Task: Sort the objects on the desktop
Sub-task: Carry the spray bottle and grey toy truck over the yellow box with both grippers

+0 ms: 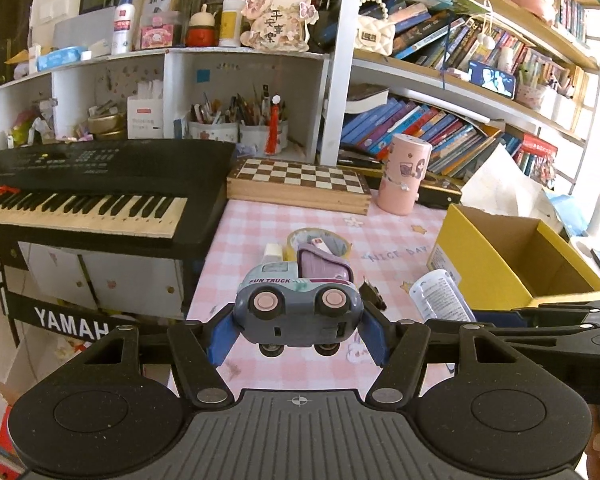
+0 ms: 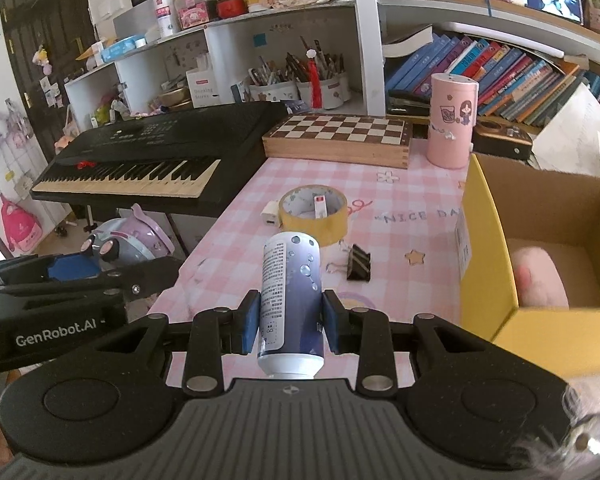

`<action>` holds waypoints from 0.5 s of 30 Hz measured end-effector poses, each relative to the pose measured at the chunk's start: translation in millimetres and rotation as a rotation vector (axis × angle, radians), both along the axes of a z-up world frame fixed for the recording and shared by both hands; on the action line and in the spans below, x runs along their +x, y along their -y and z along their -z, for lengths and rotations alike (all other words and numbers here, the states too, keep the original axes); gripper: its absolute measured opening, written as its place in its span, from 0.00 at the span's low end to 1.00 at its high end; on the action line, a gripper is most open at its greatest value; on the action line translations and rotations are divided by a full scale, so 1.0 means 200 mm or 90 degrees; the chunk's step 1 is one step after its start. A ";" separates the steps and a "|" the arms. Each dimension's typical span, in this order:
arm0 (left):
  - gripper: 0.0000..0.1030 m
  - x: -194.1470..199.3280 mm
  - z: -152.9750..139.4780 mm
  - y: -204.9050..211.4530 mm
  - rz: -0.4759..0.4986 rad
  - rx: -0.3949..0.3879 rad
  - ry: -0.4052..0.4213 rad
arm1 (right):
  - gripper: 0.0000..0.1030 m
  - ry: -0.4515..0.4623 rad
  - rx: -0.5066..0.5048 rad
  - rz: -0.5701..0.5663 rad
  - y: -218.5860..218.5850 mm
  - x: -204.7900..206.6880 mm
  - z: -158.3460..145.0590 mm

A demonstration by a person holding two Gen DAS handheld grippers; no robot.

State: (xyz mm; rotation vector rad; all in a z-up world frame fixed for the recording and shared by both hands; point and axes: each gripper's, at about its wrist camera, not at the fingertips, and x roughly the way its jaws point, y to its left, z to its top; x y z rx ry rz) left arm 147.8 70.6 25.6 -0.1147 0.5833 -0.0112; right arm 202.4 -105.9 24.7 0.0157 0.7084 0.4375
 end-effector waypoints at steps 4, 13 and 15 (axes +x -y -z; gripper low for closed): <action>0.62 -0.11 0.00 -0.03 0.003 -0.003 -0.006 | 0.30 -0.007 0.003 0.009 -0.01 -0.11 0.01; 0.62 -0.32 0.02 -0.05 0.044 -0.003 -0.016 | 0.30 -0.016 0.012 0.041 -0.04 -0.42 0.04; 0.62 -0.36 0.02 -0.04 0.059 -0.006 -0.020 | 0.30 -0.015 0.014 0.056 -0.03 -0.49 0.04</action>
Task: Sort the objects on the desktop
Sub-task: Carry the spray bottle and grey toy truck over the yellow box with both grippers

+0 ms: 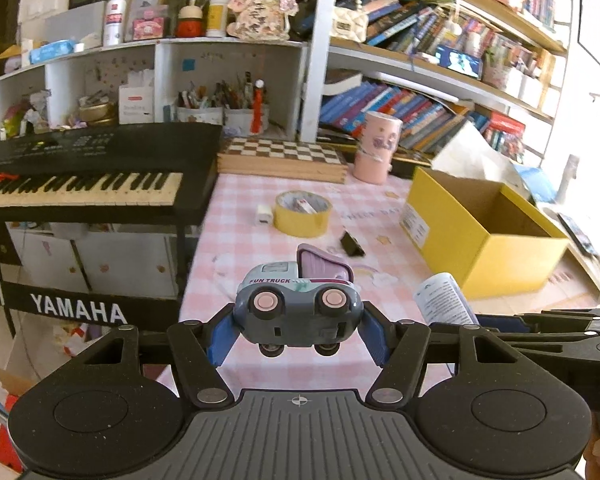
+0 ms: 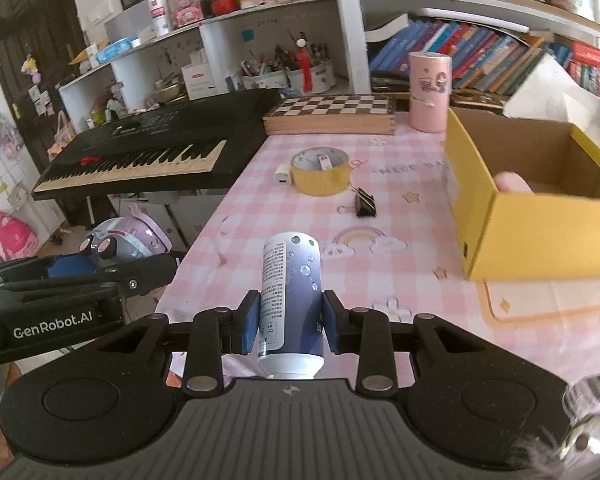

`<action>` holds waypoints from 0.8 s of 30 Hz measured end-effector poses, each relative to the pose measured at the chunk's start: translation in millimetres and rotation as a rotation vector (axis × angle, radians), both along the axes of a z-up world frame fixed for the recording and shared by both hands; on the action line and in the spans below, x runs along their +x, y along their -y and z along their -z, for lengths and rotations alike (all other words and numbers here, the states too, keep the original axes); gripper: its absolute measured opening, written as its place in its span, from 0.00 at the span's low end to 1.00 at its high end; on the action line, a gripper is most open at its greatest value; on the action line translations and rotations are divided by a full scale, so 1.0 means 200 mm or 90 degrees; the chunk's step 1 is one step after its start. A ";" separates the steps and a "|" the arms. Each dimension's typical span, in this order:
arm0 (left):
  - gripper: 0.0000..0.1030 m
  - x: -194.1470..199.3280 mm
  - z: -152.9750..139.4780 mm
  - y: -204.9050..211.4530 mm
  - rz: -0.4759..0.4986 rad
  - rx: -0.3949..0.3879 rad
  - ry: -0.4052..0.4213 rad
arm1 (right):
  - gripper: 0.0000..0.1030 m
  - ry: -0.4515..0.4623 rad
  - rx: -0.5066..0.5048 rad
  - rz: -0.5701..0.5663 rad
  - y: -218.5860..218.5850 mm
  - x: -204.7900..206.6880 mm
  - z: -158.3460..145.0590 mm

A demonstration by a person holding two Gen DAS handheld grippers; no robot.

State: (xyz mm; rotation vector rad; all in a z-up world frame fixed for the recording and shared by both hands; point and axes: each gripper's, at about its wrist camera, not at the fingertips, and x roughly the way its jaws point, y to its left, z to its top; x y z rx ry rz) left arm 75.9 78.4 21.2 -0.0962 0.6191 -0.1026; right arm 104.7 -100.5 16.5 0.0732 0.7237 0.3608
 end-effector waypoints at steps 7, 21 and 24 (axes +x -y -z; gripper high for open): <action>0.62 -0.07 0.00 0.09 0.066 -0.003 0.005 | 0.30 -0.015 0.007 0.064 0.08 -0.18 0.02; 0.62 -0.10 0.02 0.38 0.224 -0.002 -0.001 | 0.30 -0.037 0.009 0.219 0.35 -0.42 0.06; 0.62 -0.09 0.03 0.42 0.243 0.000 -0.002 | 0.30 -0.038 0.011 0.241 0.39 -0.44 0.06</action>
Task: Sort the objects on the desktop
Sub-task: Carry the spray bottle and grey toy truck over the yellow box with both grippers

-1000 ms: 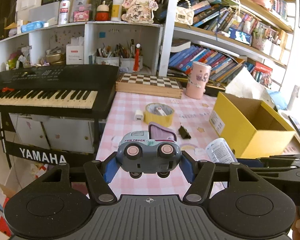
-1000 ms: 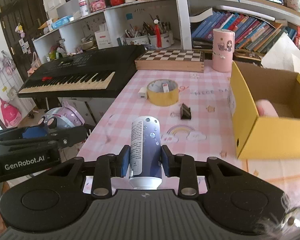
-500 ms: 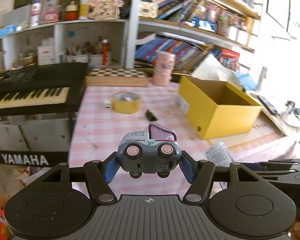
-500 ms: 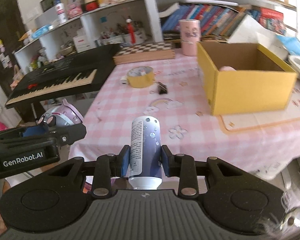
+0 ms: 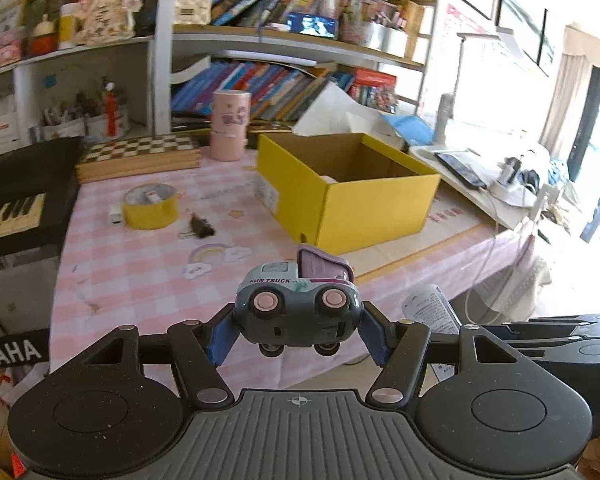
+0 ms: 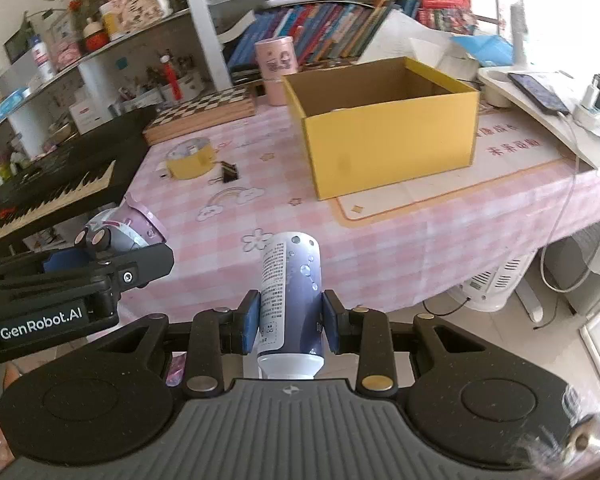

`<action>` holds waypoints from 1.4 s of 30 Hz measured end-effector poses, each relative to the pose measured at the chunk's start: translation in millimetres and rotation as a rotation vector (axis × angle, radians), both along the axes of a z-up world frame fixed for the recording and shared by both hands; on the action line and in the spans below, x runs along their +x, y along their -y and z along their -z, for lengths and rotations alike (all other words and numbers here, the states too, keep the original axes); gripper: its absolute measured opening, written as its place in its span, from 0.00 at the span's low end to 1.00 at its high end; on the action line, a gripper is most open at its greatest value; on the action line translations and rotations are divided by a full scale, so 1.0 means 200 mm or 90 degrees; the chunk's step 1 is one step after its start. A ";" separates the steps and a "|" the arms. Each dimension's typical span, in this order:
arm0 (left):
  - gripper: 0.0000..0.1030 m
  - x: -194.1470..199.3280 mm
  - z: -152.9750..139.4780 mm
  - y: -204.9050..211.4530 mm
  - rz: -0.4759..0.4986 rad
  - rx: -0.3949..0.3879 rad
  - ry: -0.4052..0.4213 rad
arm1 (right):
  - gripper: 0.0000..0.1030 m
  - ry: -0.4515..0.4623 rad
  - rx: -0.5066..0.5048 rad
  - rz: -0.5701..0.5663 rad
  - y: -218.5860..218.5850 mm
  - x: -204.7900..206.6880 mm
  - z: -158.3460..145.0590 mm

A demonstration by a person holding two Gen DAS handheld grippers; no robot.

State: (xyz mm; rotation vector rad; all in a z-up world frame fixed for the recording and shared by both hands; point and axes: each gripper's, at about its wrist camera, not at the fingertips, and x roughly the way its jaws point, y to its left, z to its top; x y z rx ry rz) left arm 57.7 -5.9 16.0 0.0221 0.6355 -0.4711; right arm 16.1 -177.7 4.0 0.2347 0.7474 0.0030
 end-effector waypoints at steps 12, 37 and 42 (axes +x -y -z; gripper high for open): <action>0.62 0.06 0.00 0.10 0.022 0.001 -0.006 | 0.30 -0.005 -0.002 0.026 0.10 0.02 0.00; 0.62 0.32 0.04 0.58 0.032 0.006 -0.026 | 0.30 -0.037 0.001 0.025 0.53 0.28 0.02; 0.62 0.38 0.03 0.70 0.023 0.010 -0.019 | 0.30 -0.038 0.002 0.018 0.66 0.35 0.03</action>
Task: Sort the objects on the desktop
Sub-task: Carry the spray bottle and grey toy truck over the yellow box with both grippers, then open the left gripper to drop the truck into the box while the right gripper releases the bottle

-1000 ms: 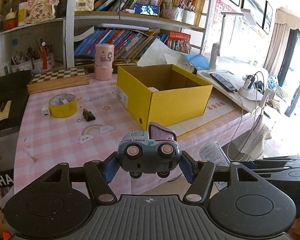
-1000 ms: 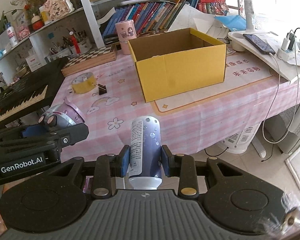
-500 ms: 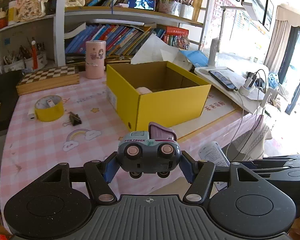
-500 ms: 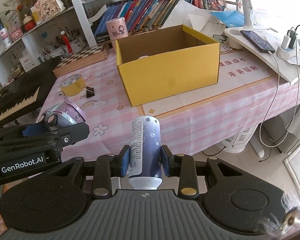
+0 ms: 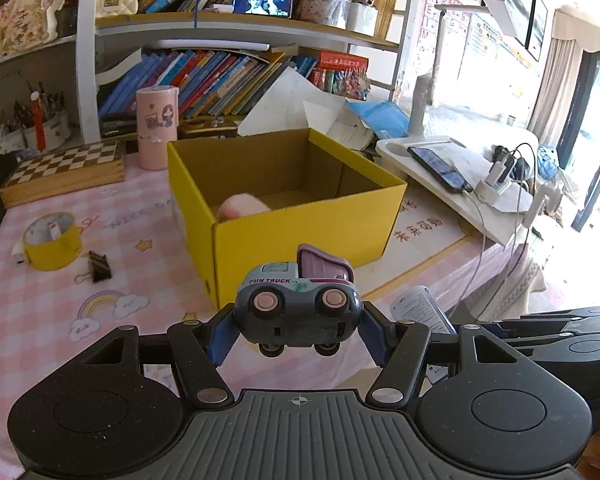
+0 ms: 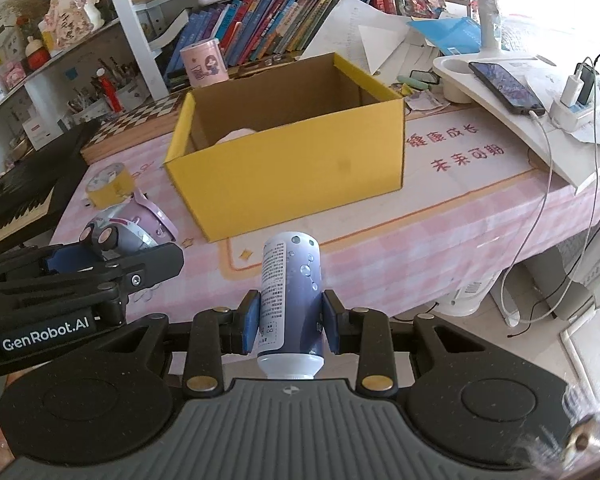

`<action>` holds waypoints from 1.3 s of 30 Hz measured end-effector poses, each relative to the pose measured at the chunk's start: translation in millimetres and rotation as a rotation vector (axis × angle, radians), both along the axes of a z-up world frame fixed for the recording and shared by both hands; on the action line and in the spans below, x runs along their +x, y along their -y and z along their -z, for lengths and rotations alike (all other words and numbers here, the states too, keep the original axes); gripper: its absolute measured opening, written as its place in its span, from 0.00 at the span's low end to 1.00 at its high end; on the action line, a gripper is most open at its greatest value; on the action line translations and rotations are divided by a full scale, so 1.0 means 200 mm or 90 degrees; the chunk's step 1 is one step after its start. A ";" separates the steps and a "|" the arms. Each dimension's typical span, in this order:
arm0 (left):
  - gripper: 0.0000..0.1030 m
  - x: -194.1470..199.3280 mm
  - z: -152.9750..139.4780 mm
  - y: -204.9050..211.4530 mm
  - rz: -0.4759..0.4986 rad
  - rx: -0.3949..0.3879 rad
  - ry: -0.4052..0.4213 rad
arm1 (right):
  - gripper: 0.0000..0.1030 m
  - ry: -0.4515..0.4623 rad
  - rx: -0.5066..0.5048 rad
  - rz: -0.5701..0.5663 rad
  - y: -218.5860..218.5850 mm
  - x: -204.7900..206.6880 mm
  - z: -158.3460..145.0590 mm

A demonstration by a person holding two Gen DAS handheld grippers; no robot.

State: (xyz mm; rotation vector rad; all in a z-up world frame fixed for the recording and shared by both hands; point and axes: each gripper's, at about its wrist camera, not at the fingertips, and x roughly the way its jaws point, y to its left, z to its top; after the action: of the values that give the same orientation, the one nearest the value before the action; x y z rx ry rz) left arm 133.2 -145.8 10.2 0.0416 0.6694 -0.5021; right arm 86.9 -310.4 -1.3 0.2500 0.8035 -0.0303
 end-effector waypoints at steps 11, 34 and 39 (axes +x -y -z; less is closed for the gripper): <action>0.62 0.16 -0.07 0.20 -0.043 0.024 0.039 | 0.30 0.011 0.010 -0.029 0.24 0.18 -0.01; 0.62 0.68 -0.03 0.48 -0.118 0.090 0.123 | 0.30 0.165 -0.080 -0.106 0.53 0.65 -0.32; 0.62 0.73 0.04 0.53 -0.109 0.107 0.105 | 0.30 0.172 -0.082 -0.121 0.53 0.77 -0.34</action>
State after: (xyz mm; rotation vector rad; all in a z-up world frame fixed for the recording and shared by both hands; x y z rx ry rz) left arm 278.6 -251.0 2.6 0.1800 0.5467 -0.2733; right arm 240.8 -416.7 65.9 0.0519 0.5504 0.1284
